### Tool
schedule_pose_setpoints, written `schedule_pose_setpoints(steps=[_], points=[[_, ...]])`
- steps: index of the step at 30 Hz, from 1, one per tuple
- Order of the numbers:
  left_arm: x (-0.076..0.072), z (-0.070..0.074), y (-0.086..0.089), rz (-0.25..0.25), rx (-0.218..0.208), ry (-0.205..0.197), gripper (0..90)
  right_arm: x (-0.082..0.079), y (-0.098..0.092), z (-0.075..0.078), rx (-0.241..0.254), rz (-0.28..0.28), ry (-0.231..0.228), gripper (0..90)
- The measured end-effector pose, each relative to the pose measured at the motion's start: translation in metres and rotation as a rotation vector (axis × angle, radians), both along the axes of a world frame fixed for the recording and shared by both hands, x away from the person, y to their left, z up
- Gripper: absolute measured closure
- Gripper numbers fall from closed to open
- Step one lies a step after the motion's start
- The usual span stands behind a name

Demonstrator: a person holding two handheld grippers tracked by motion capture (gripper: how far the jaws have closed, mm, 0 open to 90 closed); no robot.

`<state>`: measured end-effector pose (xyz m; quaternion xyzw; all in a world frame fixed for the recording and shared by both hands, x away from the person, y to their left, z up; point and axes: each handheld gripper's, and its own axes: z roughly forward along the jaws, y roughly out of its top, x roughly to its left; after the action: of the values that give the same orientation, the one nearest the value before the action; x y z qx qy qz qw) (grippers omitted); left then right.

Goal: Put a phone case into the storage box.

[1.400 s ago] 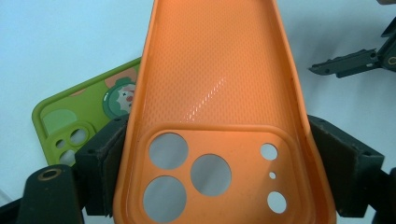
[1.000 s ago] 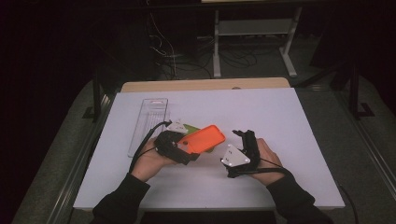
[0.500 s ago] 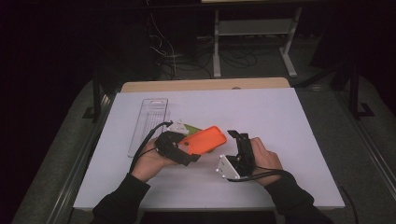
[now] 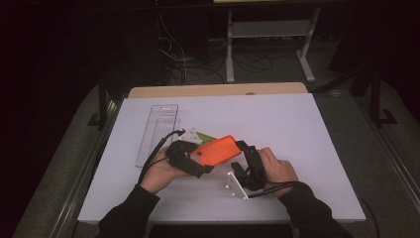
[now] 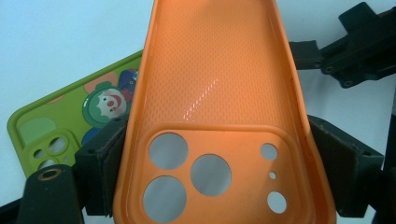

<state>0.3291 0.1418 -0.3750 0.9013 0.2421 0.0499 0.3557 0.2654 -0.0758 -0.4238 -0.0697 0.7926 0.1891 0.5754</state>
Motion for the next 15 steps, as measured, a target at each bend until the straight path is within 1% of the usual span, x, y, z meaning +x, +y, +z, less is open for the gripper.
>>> schedule_pose_setpoints(steps=[1,3,4,6,7,9,10,11,12,13,14,15], points=[[-0.0002,0.0,-0.0002,0.001,-0.001,0.0,15.9,-0.0003,0.001,-0.0026,-0.001,-0.006,-0.001,15.3],[-0.001,-0.0009,-0.0016,0.011,-0.024,0.003,15.9,-0.0006,0.0022,-0.0042,-0.008,-0.003,-0.013,18.0],[-0.0009,-0.0006,-0.0015,0.007,-0.02,0.002,15.9,-0.001,0.0028,-0.0048,-0.01,-0.003,-0.018,19.7],[-0.0016,-0.0005,-0.002,0.008,-0.021,0.005,15.9,-0.0006,0.0042,-0.0047,-0.033,0.013,-0.039,23.7],[-0.0008,0.0004,-0.0009,-0.011,0.001,0.0,15.9,-0.0007,0.0051,-0.0056,-0.035,0.017,-0.046,25.4],[-0.002,-0.0004,-0.0029,0.002,-0.019,-0.006,15.9,-0.0014,0.0063,-0.0073,-0.052,0.018,-0.049,29.2],[-0.0021,-0.0002,-0.003,-0.001,-0.016,-0.004,15.9,-0.0013,0.0067,-0.0082,-0.056,0.021,-0.054,30.7],[-0.0016,0.0004,-0.0024,-0.016,-0.002,-0.006,15.9,-0.0014,0.0072,-0.0087,-0.06,0.02,-0.057,31.9],[-0.0016,0.0007,-0.0024,-0.019,0.004,-0.008,15.9,-0.0015,0.0077,-0.0092,-0.062,0.02,-0.066,33.7],[-0.003,0.0,-0.0039,-0.005,-0.014,-0.001,15.9,-0.0017,0.0083,-0.0101,-0.06,0.022,-0.069,35.2],[-0.0024,0.0005,-0.0034,-0.019,-0.002,-0.005,15.9,-0.0021,0.0091,-0.0108,-0.041,0.018,-0.08,36.6],[-0.002,0.0006,-0.0032,-0.028,0.008,-0.011,15.9,-0.0024,0.0097,-0.0115,-0.044,0.02,-0.079,38.0]])
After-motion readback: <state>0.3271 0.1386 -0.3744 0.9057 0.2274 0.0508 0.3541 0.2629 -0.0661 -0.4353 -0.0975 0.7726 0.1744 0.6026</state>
